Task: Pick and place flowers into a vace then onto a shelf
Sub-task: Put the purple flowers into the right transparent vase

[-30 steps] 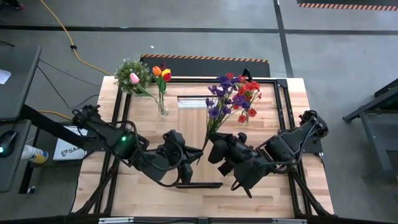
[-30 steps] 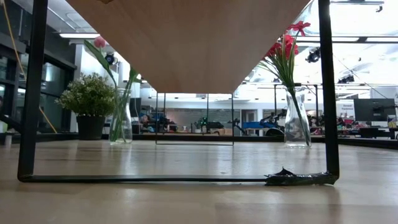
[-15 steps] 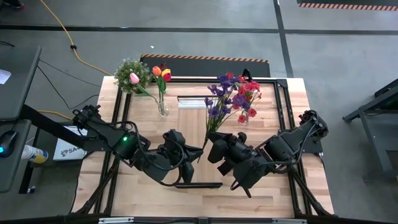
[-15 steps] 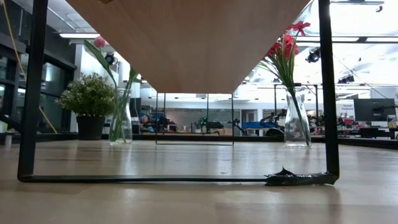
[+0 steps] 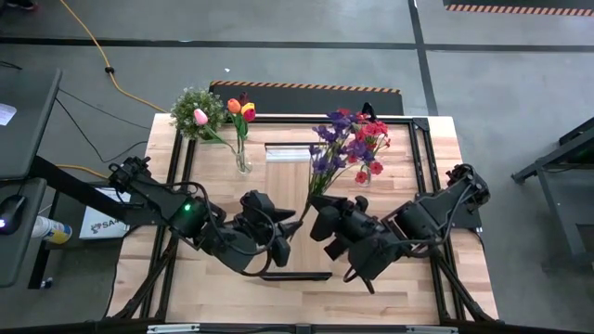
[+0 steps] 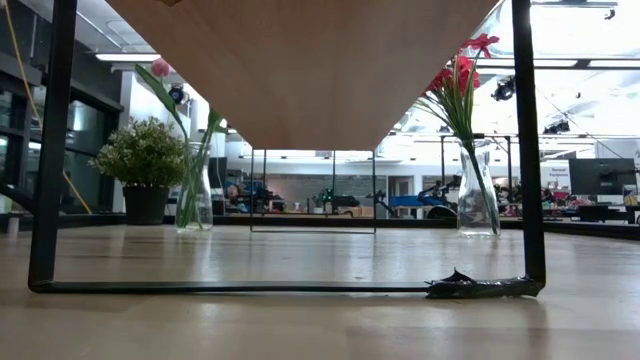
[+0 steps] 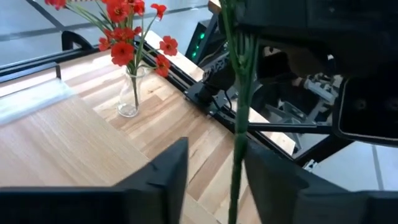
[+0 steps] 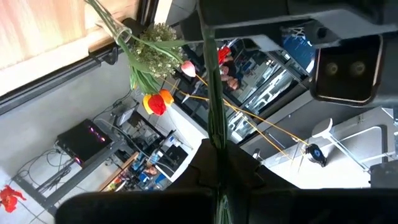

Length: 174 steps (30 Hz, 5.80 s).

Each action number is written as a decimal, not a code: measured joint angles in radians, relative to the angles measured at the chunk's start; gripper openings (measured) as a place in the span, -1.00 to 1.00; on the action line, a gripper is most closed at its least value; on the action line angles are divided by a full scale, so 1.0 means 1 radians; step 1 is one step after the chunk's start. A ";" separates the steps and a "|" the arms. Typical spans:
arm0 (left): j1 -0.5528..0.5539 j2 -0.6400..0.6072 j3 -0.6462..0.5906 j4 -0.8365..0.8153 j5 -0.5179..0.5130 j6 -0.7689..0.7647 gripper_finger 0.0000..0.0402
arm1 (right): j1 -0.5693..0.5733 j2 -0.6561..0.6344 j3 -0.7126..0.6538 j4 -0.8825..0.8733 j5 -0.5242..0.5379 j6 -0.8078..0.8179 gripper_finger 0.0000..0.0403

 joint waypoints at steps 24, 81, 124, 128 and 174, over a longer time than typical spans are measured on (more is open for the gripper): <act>0.092 0.000 0.000 0.006 0.173 0.050 0.24 | 0.000 0.000 0.000 -0.007 -0.044 0.020 -1.00; 0.126 -0.001 0.000 -0.028 0.016 0.098 -0.79 | 0.018 0.000 0.002 -0.034 -0.021 0.339 -0.56; 0.216 -0.001 0.000 0.378 -0.129 0.666 -0.79 | -0.235 -0.507 0.001 -0.145 -0.524 1.632 -0.36; 0.217 -0.001 0.000 0.478 -0.098 0.772 -0.79 | -0.307 -0.526 0.001 -0.145 -0.723 1.712 -0.36; 0.282 -0.001 0.000 0.638 0.122 0.891 -0.79 | -0.556 -0.302 0.000 0.291 -1.267 1.653 -0.43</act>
